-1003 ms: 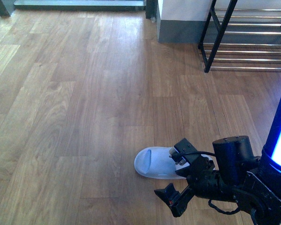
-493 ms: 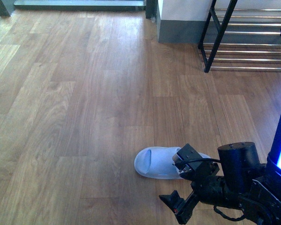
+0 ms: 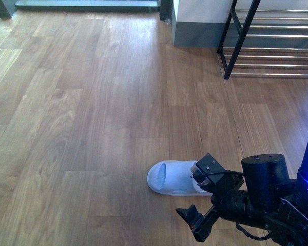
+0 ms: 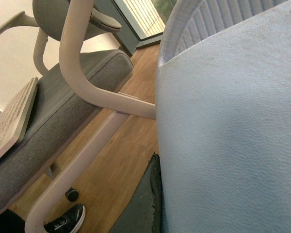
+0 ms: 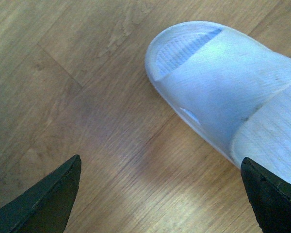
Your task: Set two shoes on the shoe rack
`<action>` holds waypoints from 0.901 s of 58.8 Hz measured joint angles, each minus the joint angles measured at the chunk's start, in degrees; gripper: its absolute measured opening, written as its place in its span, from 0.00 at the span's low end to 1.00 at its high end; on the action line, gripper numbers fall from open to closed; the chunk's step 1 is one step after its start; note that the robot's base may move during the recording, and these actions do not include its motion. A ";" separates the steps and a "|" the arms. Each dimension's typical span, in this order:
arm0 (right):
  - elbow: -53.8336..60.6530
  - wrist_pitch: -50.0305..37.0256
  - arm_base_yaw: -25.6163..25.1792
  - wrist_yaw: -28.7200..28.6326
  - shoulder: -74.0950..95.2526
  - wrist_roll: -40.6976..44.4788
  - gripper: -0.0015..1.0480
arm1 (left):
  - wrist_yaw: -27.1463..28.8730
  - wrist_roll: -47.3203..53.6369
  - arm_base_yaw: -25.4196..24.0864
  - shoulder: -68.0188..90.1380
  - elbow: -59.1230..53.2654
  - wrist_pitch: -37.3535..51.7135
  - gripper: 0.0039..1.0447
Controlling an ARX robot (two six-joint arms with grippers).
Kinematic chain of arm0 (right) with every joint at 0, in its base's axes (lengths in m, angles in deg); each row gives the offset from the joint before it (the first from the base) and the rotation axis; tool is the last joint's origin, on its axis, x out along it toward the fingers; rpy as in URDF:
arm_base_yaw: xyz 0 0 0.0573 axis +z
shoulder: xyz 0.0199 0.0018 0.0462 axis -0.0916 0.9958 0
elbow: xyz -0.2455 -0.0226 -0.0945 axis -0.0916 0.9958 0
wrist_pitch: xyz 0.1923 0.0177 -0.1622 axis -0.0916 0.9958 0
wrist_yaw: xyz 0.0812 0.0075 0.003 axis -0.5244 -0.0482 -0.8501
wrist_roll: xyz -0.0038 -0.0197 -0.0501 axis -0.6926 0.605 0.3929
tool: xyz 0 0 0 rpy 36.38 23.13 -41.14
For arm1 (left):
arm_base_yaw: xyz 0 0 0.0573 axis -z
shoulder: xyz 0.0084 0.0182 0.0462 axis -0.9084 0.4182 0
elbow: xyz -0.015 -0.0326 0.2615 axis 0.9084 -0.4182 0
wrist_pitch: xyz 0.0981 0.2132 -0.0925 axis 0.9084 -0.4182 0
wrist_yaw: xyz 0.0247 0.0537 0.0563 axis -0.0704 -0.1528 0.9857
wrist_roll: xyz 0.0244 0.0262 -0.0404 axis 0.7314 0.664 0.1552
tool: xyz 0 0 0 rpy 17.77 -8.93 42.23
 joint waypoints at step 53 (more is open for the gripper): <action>-5.73 -9.16 2.49 7.30 5.70 -2.71 0.91 | -0.02 0.00 0.00 0.00 -0.02 0.00 0.02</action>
